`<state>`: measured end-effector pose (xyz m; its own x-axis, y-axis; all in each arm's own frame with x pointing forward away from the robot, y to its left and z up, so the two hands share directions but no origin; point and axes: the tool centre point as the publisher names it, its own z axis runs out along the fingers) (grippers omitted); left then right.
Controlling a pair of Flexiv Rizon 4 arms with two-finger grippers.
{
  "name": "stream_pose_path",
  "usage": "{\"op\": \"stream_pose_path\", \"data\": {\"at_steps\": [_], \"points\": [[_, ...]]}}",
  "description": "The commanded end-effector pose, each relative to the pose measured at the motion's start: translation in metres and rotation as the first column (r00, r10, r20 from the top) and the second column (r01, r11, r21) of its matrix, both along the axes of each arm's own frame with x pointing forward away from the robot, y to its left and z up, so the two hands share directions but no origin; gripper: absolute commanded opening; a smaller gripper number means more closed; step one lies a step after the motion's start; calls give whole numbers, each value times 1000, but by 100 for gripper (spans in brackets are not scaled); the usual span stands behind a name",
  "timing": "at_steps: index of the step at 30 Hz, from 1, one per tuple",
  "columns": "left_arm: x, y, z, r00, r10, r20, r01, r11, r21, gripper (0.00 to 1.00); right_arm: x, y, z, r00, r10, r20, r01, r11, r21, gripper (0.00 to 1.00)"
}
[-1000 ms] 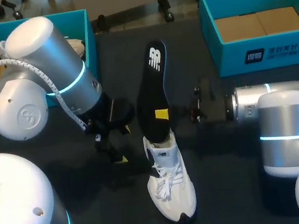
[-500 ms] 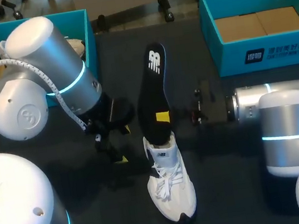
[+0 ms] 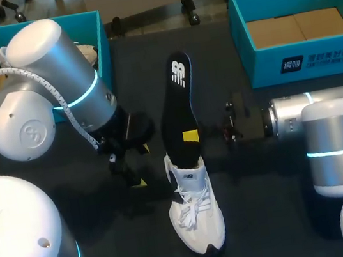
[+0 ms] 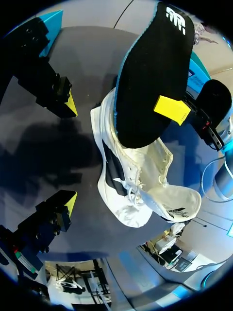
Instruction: Take the shoe out of the shoebox, open the shoe tongue, remove and reinsert the insole, then place the shoe into the shoebox
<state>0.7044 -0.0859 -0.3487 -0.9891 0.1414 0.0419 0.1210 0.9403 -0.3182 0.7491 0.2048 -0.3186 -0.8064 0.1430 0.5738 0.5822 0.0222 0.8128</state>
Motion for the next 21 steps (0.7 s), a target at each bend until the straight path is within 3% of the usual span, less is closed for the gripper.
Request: {"op": "stream_pose_path", "data": {"at_steps": [1,21], "points": [[-1,1,1,1000,1,3,-1,1000,0,100,3,4,-5,1000,-4,-1,4,1000,-1,0],[-1,1,1,1000,1,3,-1,1000,0,100,-13,9,-21,1000,14,-3,-14,1000,-15,0]]}}
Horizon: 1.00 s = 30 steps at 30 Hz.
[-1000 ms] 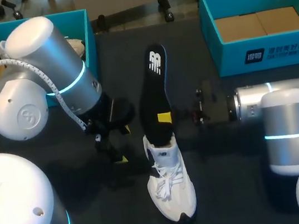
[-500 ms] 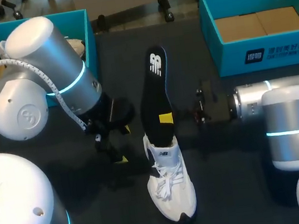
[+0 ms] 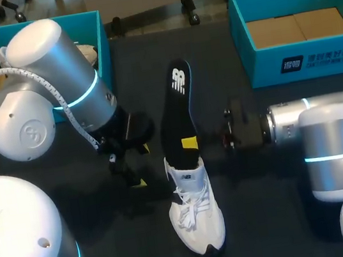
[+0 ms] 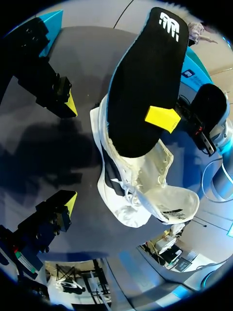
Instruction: Take the shoe out of the shoebox, open the shoe tongue, remove and reinsert the insole, then place the shoe into the shoebox
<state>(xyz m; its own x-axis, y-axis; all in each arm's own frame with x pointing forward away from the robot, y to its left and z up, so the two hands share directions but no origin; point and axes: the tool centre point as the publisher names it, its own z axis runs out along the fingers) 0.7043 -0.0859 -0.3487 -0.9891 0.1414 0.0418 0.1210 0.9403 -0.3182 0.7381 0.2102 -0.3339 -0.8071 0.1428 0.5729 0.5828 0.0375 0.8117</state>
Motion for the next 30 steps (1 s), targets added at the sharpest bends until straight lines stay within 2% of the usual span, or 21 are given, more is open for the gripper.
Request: {"op": "stream_pose_path", "data": {"at_steps": [1,14,22,30], "points": [[-1,1,1,1000,1,3,-1,1000,0,100,-3,4,-7,1000,6,-3,-6,1000,-3,0],[-1,1,1,1000,1,3,-1,1000,0,100,-19,3,-16,999,23,-31,-23,1000,-13,0],[-1,1,1,1000,1,3,-1,1000,0,100,-31,5,-22,995,57,-86,-58,998,-17,0],[-1,1,1,1000,1,3,-1,1000,0,100,-35,7,-23,990,75,-116,-79,996,-29,0]]}}
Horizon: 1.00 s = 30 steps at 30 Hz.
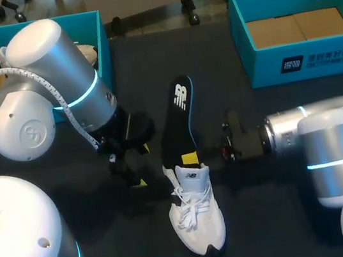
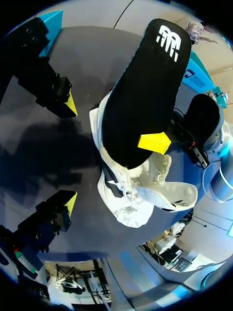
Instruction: Take the shoe out of the shoebox, open the shoe tongue, remove and reinsert the insole, then place the shoe into the shoebox
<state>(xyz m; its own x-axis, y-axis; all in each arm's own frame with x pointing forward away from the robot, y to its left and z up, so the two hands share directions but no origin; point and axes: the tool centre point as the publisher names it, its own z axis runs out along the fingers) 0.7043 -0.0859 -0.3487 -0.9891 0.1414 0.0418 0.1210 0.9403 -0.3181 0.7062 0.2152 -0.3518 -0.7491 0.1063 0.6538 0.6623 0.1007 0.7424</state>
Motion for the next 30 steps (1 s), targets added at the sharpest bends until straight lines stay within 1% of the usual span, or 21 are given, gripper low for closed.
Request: {"op": "stream_pose_path", "data": {"at_steps": [1,12,14,15,19,22,30], "points": [[-1,1,1,1000,1,3,-1,1000,0,100,-3,2,-6,1000,9,-8,-10,1000,-6,0],[-1,1,1,1000,1,3,-1,1000,0,100,3,3,1,1000,4,8,-4,1000,-6,0],[-1,1,1,1000,1,3,-1,1000,0,100,4,4,2,1000,5,9,-4,1000,-6,12],[-1,1,1,1000,1,3,-1,1000,0,100,4,4,2,1000,4,10,-4,1000,-6,16],[-1,1,1,1000,1,3,-1,1000,0,100,7,5,4,1000,6,17,-6,1000,-5,16],[-1,1,1,1000,1,3,-1,1000,0,100,9,6,5,1000,11,24,-11,1000,-6,14],[-1,1,1,1000,1,3,-1,1000,0,100,12,7,12,999,22,40,-22,1000,-12,23]]}}
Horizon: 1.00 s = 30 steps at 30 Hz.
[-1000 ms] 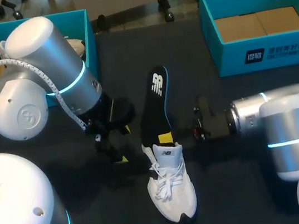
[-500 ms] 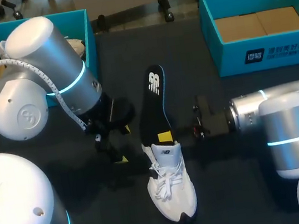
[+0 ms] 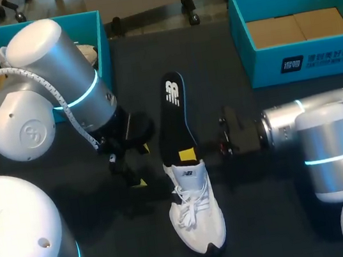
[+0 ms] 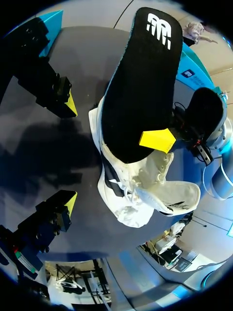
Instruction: Take the shoe out of the shoebox, open the shoe tongue, remove and reinsert the insole, then place the shoe into the shoebox
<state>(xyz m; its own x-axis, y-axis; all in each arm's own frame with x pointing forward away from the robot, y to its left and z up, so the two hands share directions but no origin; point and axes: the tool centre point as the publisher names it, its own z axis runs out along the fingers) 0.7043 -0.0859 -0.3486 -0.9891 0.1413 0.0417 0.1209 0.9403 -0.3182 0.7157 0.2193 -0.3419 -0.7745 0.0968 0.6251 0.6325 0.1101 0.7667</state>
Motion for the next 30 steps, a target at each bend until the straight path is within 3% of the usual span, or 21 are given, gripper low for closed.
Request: {"op": "stream_pose_path", "data": {"at_steps": [1,7,21,30], "points": [[-1,1,0,1000,1,3,-1,1000,0,100,3,3,3,1000,9,6,-9,1000,-11,24],[-1,1,0,1000,1,3,-1,1000,0,100,5,3,7,1000,11,23,-11,1000,-11,31],[-1,1,0,1000,1,3,-1,1000,0,100,22,7,20,998,6,61,-5,1000,-10,31],[-1,1,0,1000,1,3,-1,1000,0,100,30,6,21,997,-37,73,34,999,37,24]]}}
